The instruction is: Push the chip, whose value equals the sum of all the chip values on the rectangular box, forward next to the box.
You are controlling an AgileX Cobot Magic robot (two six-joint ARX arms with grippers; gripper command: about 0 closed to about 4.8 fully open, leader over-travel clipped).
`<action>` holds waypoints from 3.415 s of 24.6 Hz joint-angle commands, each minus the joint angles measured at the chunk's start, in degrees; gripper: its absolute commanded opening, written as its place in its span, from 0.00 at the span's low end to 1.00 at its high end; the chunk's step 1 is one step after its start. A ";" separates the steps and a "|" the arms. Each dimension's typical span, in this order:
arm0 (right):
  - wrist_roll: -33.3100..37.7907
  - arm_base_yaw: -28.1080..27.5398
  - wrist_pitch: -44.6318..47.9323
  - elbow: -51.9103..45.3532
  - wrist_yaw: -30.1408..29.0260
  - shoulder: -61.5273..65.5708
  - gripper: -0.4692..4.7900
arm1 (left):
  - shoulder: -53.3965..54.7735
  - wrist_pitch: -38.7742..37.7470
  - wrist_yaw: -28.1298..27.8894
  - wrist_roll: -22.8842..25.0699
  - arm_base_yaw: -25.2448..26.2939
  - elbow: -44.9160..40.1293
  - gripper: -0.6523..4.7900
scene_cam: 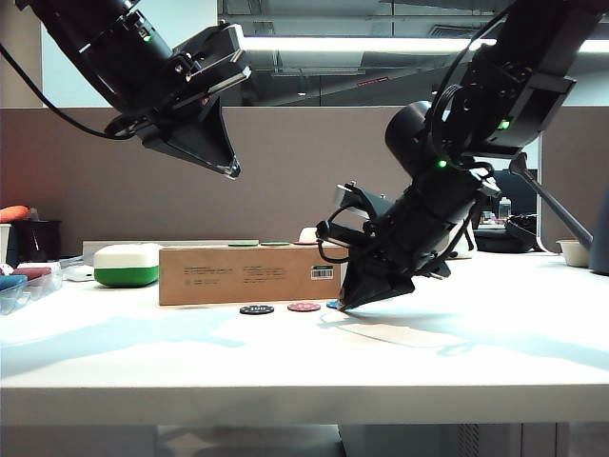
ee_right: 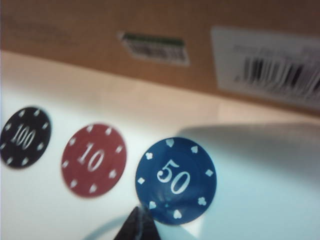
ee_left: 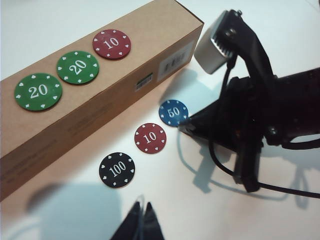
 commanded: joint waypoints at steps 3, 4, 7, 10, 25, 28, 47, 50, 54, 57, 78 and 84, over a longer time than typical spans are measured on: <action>-0.37 0.04 -2.93 -0.11 3.74 0.74 0.08 | -0.15 0.70 0.11 -0.17 -0.04 0.20 0.11; -0.37 0.04 -3.19 0.02 3.69 0.74 0.08 | -0.15 0.70 0.11 -0.17 -0.04 0.20 0.11; -0.42 0.07 -5.77 0.92 3.58 0.72 0.08 | -0.15 0.70 0.11 -0.15 -0.04 0.20 0.11; -1.42 0.04 -7.28 2.03 5.68 0.72 0.08 | -0.15 0.70 0.11 -0.15 -0.04 0.20 0.11; -1.90 0.07 -3.45 2.32 7.21 2.75 0.08 | -0.17 0.70 0.11 -0.15 -0.04 0.20 0.11; -1.86 0.04 -2.21 2.36 6.91 2.75 0.08 | -0.17 0.70 0.11 -0.15 -0.04 0.20 0.11; -1.38 0.02 -20.26 3.74 0.85 -18.36 0.08 | -0.22 0.70 0.11 -0.17 -0.04 0.20 0.11; -1.55 0.02 -25.24 3.72 -0.55 -22.34 0.08 | -0.31 0.70 0.11 -0.15 -0.04 0.20 0.11; -2.10 0.02 -26.73 0.55 -6.49 -30.73 0.08 | -1.46 0.70 0.11 -0.15 -0.04 0.17 0.11; -2.10 0.02 -26.67 -3.06 -7.30 -37.66 0.08 | -3.28 0.70 0.09 -0.15 -0.04 0.13 0.11; 1.22 -0.02 -39.47 -25.81 -6.97 -90.05 0.08 | -45.48 2.82 0.09 -0.15 -0.04 -28.17 0.11; 1.60 -0.02 -44.94 -25.81 -7.37 -95.95 0.08 | -64.26 2.84 0.09 -0.15 -0.04 -38.03 0.11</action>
